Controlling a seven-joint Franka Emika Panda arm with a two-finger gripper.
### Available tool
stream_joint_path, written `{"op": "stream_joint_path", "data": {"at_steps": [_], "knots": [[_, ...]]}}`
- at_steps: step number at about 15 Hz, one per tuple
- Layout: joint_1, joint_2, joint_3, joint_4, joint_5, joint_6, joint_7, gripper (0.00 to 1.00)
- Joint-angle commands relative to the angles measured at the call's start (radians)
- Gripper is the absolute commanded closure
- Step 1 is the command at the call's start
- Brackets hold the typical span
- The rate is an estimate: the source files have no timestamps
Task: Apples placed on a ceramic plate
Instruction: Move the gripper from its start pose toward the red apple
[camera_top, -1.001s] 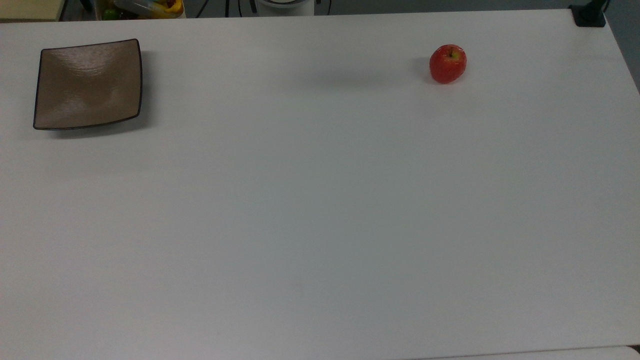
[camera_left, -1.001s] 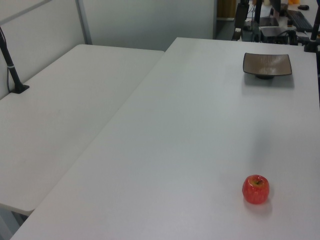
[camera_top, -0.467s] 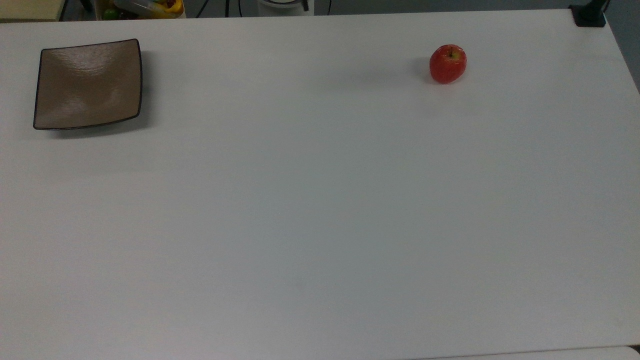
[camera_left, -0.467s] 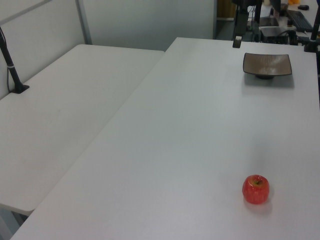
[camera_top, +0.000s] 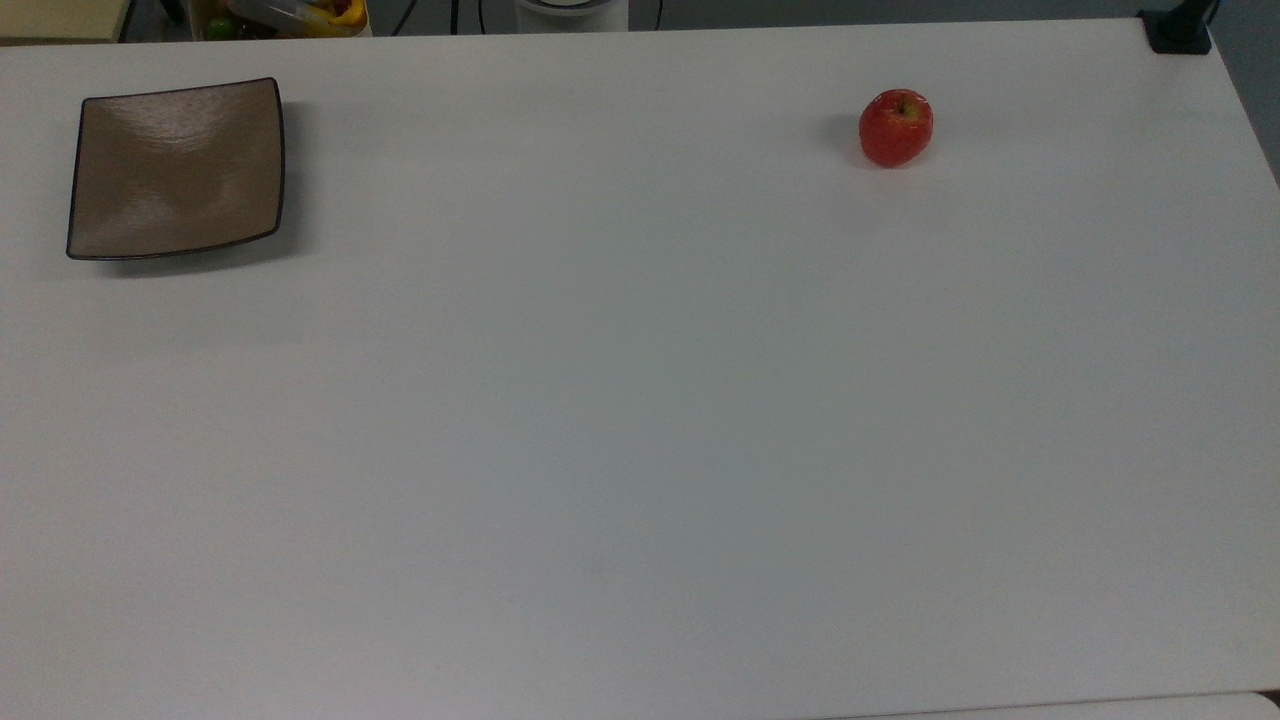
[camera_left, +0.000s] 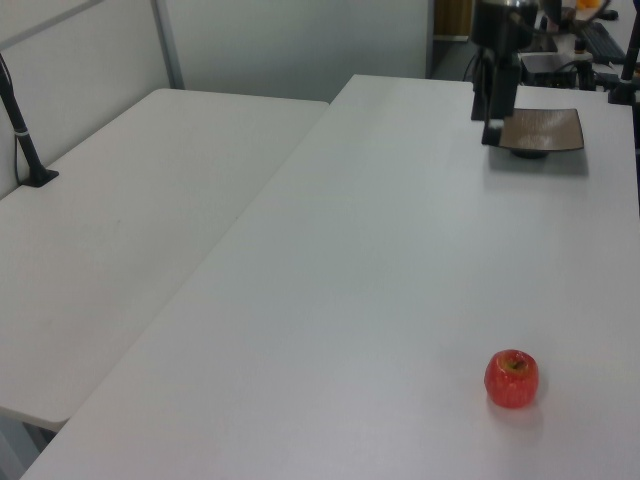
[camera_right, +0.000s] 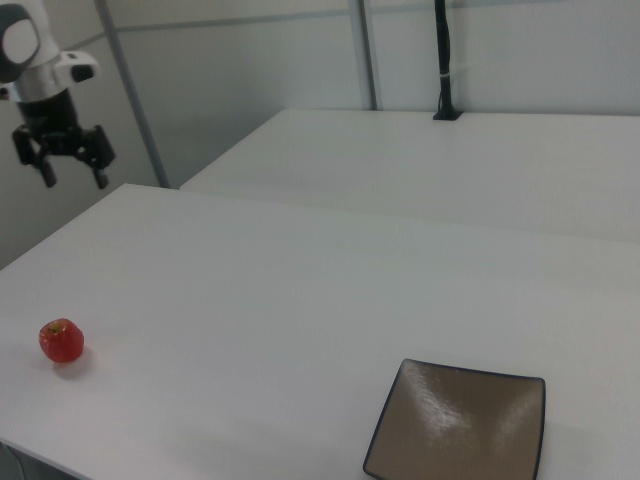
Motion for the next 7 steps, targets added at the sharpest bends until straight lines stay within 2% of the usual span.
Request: {"op": "stream_joint_path", "data": {"at_steps": [1, 3, 7], "knots": [[0.001, 0.039, 0.089, -0.030, 0.011, 0.031, 0.062, 0.00], [0.008, 0.067, 0.121, -0.039, 0.011, 0.031, 0.085, 0.00], [0.060, 0.128, 0.123, -0.092, 0.009, 0.038, 0.084, 0.00]]}}
